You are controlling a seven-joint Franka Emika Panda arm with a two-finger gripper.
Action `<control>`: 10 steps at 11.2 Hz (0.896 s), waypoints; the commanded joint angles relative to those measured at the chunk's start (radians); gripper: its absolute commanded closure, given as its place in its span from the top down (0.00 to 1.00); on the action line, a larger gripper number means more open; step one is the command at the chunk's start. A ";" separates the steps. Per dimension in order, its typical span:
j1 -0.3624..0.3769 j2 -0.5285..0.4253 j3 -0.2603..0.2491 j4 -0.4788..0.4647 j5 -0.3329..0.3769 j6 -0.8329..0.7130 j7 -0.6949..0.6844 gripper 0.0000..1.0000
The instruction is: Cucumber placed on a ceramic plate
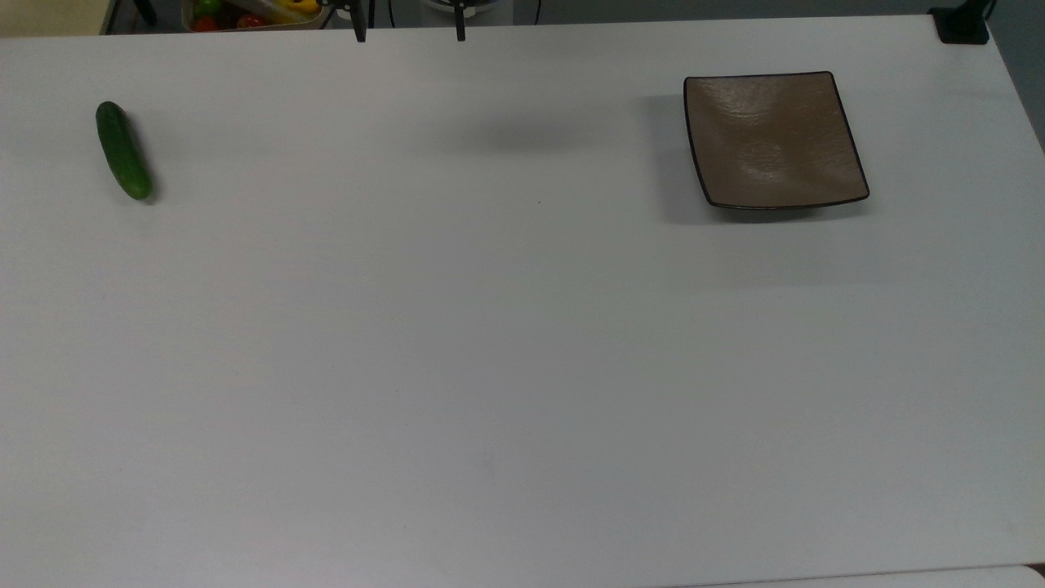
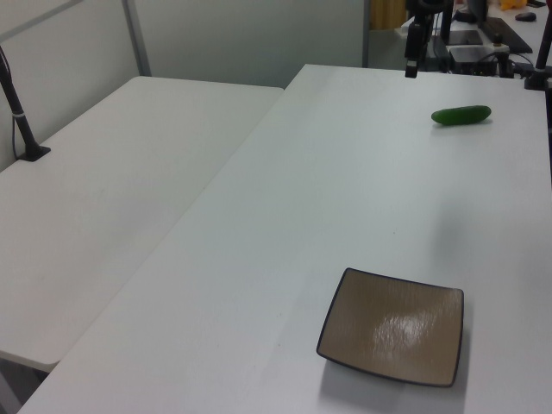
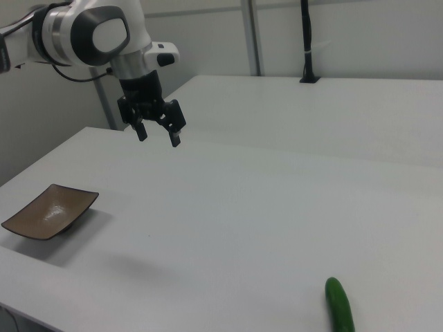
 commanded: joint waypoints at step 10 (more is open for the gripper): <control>-0.191 -0.012 0.004 -0.029 0.018 -0.102 -0.649 1.00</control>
